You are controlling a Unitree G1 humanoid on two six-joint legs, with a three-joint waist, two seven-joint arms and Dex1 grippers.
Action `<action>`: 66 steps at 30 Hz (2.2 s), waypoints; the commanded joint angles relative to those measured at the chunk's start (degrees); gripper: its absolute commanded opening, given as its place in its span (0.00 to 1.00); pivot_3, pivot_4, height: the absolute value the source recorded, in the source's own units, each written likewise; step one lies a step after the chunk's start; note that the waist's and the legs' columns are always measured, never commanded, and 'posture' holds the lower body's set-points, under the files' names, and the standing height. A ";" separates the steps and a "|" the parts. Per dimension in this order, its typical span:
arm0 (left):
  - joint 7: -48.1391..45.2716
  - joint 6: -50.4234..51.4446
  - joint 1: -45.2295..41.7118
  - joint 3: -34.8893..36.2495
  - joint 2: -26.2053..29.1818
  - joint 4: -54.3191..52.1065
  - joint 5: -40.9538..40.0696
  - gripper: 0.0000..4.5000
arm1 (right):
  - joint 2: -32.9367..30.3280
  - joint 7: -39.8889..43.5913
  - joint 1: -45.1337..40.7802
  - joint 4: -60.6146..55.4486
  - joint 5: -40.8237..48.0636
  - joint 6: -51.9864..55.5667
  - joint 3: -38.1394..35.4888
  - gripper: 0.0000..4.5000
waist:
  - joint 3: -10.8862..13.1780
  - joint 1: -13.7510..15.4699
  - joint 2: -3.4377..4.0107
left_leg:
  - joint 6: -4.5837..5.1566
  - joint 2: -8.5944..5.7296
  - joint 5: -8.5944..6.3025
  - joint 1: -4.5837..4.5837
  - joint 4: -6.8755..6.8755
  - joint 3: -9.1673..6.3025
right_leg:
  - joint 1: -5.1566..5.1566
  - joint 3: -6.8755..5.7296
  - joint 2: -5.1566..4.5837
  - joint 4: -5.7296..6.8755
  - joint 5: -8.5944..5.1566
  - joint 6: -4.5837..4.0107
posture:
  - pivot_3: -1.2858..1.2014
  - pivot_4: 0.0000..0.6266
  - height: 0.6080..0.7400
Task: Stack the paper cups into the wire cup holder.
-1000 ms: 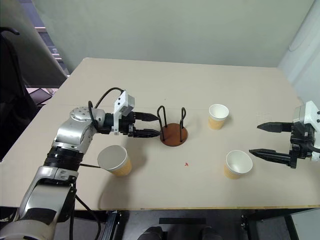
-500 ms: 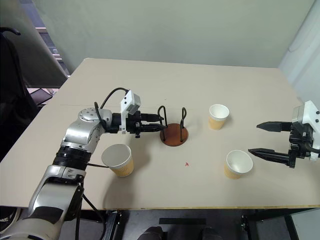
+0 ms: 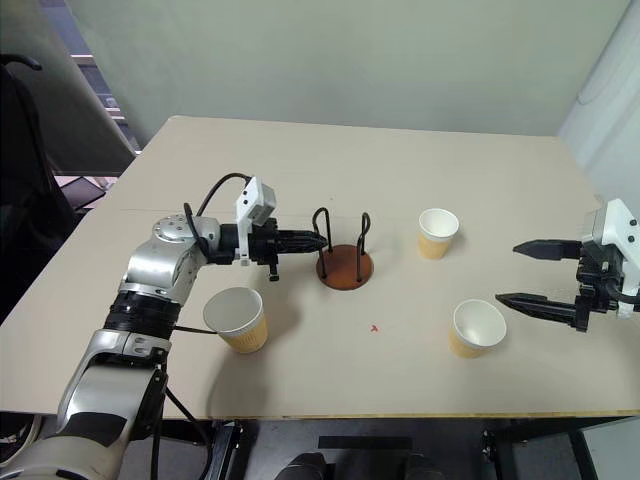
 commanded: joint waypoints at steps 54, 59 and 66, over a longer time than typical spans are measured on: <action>23.94 31.01 26.32 0.95 3.42 -55.52 -22.01 0.00 | 1.21 5.11 -2.41 -4.81 3.65 -1.80 3.58 1.00 | 0.01 0.09 -0.01 | 0.04 -0.37 -0.05 0.48 0.03 0.19 | 0.30 0.17 -0.03 0.02 -0.04 -0.05 | 0.52 0.24 1.00; 23.44 29.83 27.24 -0.60 4.50 -56.12 -20.94 0.00 | 1.69 3.89 -2.84 -5.85 3.70 -1.38 4.41 1.00 | 0.01 0.09 -0.02 | 0.03 -0.42 -0.11 0.75 0.02 0.17 | 0.59 0.19 -0.03 -0.01 -0.09 -0.13 | 0.52 0.24 1.00; 22.39 28.85 28.05 -2.42 6.36 -56.31 -20.64 0.07 | 1.65 3.64 -2.90 -6.25 3.75 -1.13 4.41 1.00 | 0.02 0.03 -0.02 | -0.02 -0.42 -0.17 0.98 -0.09 0.19 | 0.74 0.22 0.00 0.00 -0.20 -0.30 | 0.52 0.24 1.00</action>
